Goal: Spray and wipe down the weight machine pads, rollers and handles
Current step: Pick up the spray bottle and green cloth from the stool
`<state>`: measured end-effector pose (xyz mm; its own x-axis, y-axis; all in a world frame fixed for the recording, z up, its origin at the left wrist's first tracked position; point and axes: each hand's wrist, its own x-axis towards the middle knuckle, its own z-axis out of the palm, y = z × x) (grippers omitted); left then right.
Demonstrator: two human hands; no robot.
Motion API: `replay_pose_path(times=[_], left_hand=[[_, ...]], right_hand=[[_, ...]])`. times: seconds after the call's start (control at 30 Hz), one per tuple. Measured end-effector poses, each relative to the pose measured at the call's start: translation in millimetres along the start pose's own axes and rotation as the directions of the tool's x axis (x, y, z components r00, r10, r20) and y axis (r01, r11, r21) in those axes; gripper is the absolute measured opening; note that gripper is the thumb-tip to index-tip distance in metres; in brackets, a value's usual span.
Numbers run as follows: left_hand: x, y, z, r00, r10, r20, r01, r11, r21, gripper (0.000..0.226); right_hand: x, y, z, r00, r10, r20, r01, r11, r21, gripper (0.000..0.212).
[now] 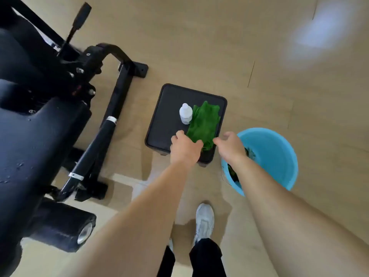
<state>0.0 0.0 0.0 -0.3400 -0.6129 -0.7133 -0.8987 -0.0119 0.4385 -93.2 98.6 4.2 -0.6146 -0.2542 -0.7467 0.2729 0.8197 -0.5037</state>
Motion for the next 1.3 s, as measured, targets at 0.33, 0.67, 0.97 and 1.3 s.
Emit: replay_pose_path(times=[0.33, 0.67, 0.97, 1.3], left_hand=[[11.1, 3.0, 19.8, 1.0, 0.027, 0.001, -0.025, 0.914, -0.406, 0.009], [-30.5, -0.3, -26.7, 0.981, 0.086, 0.177, 0.017, 0.858, -0.514, 0.013], [50.6, -1.8, -32.8, 0.962, 0.196, -0.19, -0.244, 0.929, -0.277, 0.108], [38.6, 6.1, -49.3, 0.932, 0.31, -0.189, -0.356, 0.883, -0.305, 0.022]], right_hand=[[21.9, 20.9, 25.0, 0.985, 0.087, -0.147, -0.021, 0.916, 0.401, 0.038], [-6.3, -1.6, -15.8, 0.992, 0.099, 0.079, -0.122, 0.585, 0.802, 0.026], [34.5, -37.8, 2.5, 0.992, -0.076, -0.099, 0.119, 0.809, 0.576, 0.021], [20.5, -57.5, 10.8, 0.986, -0.12, -0.112, 0.162, 0.822, 0.546, 0.022]])
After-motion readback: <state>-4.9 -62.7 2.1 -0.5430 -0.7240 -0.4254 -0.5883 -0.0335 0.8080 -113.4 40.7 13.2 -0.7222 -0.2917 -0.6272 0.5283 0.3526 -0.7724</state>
